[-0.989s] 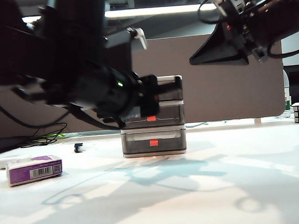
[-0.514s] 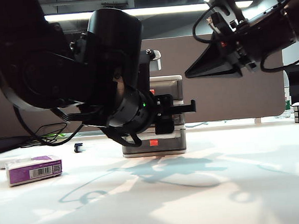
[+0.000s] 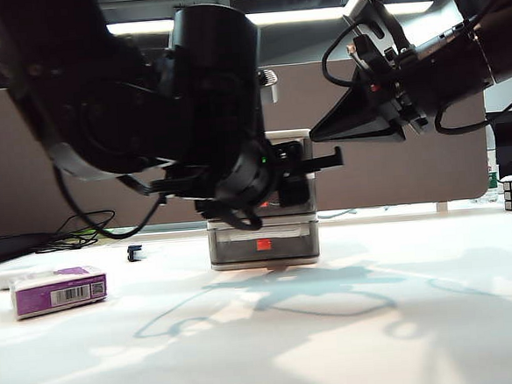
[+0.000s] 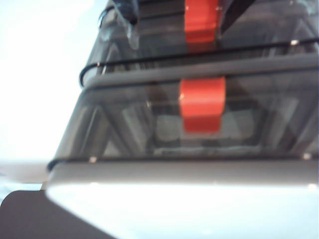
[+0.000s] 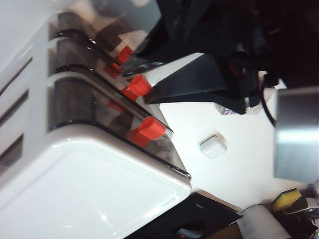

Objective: Open the second layer of the drawer on the table, pick up a pack of napkins on the table and put it in, and finally close the drawer.

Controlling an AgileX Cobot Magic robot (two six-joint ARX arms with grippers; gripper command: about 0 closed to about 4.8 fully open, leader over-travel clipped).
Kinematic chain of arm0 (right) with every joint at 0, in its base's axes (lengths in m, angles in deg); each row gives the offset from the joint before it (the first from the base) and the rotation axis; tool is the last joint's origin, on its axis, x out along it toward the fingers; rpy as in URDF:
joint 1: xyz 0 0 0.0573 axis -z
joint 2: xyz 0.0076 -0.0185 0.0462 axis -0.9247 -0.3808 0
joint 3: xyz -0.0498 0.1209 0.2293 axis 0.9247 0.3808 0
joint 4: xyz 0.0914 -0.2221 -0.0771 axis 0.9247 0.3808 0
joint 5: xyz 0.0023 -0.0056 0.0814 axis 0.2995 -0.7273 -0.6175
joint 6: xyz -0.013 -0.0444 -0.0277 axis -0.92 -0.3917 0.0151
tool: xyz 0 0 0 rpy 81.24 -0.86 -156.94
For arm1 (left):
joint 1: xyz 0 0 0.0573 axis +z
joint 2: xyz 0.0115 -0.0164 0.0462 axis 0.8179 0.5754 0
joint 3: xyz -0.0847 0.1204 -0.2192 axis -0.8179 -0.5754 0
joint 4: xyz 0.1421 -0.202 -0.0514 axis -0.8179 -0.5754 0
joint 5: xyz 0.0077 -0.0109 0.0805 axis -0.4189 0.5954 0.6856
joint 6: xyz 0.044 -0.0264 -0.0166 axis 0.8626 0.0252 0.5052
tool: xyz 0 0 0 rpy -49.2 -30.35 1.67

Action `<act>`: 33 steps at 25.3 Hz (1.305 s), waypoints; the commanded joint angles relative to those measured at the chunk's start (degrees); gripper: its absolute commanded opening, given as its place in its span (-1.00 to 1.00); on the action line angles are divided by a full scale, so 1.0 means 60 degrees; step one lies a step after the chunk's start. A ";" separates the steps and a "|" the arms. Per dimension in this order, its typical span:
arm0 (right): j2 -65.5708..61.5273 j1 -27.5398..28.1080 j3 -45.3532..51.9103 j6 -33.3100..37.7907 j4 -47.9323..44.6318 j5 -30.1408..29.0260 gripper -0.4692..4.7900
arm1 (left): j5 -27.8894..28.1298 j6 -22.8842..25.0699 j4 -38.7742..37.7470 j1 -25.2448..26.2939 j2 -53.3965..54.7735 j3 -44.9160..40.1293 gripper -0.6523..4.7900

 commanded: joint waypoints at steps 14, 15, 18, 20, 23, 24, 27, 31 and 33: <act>0.0007 -0.0007 -0.0055 -0.0044 -0.0175 -0.0015 -0.84 | 0.0823 -0.0029 -0.0488 0.0051 0.0229 0.0342 -0.07; 0.0007 -0.0007 -0.0055 -0.0044 -0.0175 -0.0018 -0.84 | 0.0798 -0.0025 -0.0437 0.0051 0.0277 0.0350 -0.07; 0.0007 -0.0007 -0.0055 -0.0044 -0.0175 -0.0018 -0.84 | 0.0805 -0.0025 -0.0448 0.0047 0.0342 0.0353 -0.07; 0.0007 -0.0007 -0.0055 -0.0044 -0.0175 -0.0018 -0.84 | 0.0809 -0.0025 -0.0441 0.0044 0.0382 0.0353 -0.07; 0.0007 -0.0007 -0.0055 -0.0044 -0.0168 -0.0022 -0.84 | 0.0856 -0.0022 -0.0430 0.0044 0.0382 0.0353 -0.07; 0.0007 -0.0007 -0.0055 -0.0044 -0.0168 -0.0022 -0.84 | 0.0852 -0.0025 -0.0430 0.0044 0.0382 0.0353 -0.07; 0.0007 -0.0011 -0.0051 -0.0040 -0.0164 -0.0022 -0.84 | 0.0856 -0.0022 -0.0284 0.0047 0.0382 0.0353 -0.07; 0.0007 -0.0011 -0.0051 -0.0040 -0.0160 -0.0022 -0.84 | 0.0852 -0.0022 -0.0164 0.0044 0.0382 0.0353 -0.07; 0.0007 -0.0011 -0.0051 -0.0040 -0.0157 -0.0022 -0.84 | 0.0852 -0.0022 -0.0138 0.0047 0.0382 0.0353 -0.07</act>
